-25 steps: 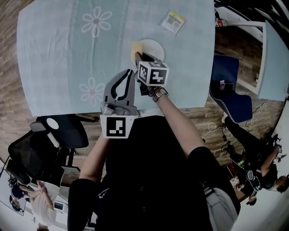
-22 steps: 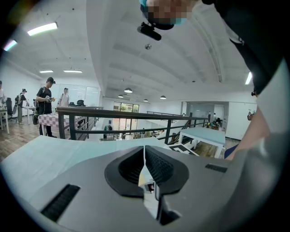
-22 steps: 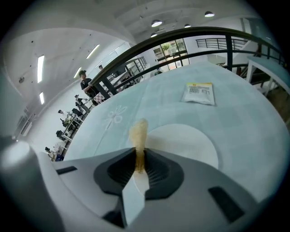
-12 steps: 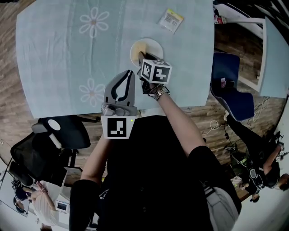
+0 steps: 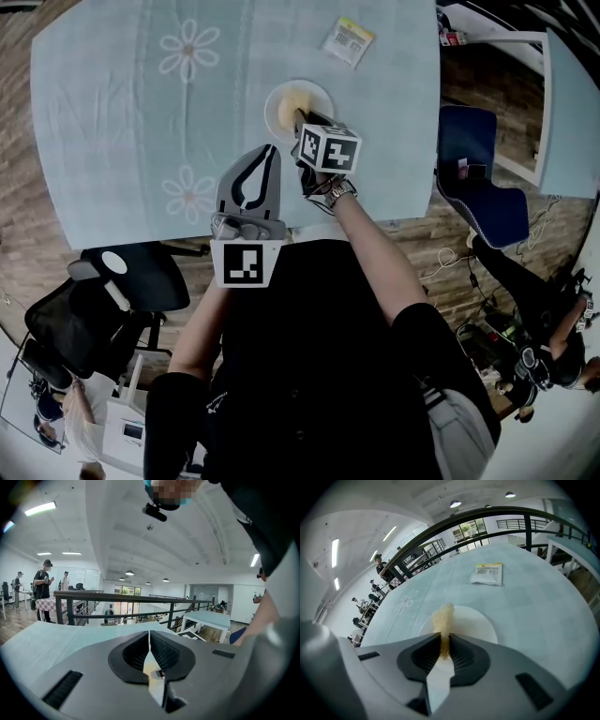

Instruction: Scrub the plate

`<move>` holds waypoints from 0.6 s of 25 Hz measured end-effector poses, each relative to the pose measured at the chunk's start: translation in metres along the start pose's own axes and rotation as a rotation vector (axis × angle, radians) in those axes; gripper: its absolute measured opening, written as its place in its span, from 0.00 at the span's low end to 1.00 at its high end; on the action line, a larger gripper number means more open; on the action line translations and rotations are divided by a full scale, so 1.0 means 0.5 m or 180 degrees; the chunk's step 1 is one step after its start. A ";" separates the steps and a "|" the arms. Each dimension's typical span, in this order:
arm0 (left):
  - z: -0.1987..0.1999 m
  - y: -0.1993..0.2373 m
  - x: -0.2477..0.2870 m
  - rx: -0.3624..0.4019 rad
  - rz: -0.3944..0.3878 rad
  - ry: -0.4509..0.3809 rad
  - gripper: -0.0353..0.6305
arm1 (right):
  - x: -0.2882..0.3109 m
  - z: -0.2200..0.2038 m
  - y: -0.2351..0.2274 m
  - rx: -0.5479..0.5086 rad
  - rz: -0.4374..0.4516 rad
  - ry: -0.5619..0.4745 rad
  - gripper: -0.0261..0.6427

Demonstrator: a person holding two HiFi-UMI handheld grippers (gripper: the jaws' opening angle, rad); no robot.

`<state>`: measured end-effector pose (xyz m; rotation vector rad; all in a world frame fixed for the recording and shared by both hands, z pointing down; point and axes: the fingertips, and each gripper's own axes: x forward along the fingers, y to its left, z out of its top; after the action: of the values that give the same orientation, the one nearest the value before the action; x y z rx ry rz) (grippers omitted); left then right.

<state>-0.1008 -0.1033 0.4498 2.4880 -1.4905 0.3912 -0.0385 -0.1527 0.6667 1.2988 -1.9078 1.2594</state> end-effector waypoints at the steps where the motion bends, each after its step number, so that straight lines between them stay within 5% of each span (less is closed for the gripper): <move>1: 0.003 -0.001 0.001 -0.0094 0.0032 -0.0042 0.09 | -0.003 0.000 -0.005 -0.0005 -0.0009 -0.0004 0.12; 5: 0.004 -0.007 0.005 0.0038 -0.0035 -0.0020 0.09 | -0.008 0.003 -0.027 0.0012 -0.0065 -0.0023 0.12; 11: 0.005 -0.012 0.010 -0.0070 -0.0052 -0.0039 0.09 | -0.021 0.009 -0.060 0.0025 -0.0183 -0.0068 0.12; 15: 0.006 -0.021 0.012 0.0139 -0.0159 0.0000 0.09 | -0.030 0.013 -0.079 0.0058 -0.0238 -0.0100 0.12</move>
<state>-0.0885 -0.1045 0.4487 2.5531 -1.4317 0.4194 0.0040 -0.1564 0.6679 1.3936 -1.8553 1.2284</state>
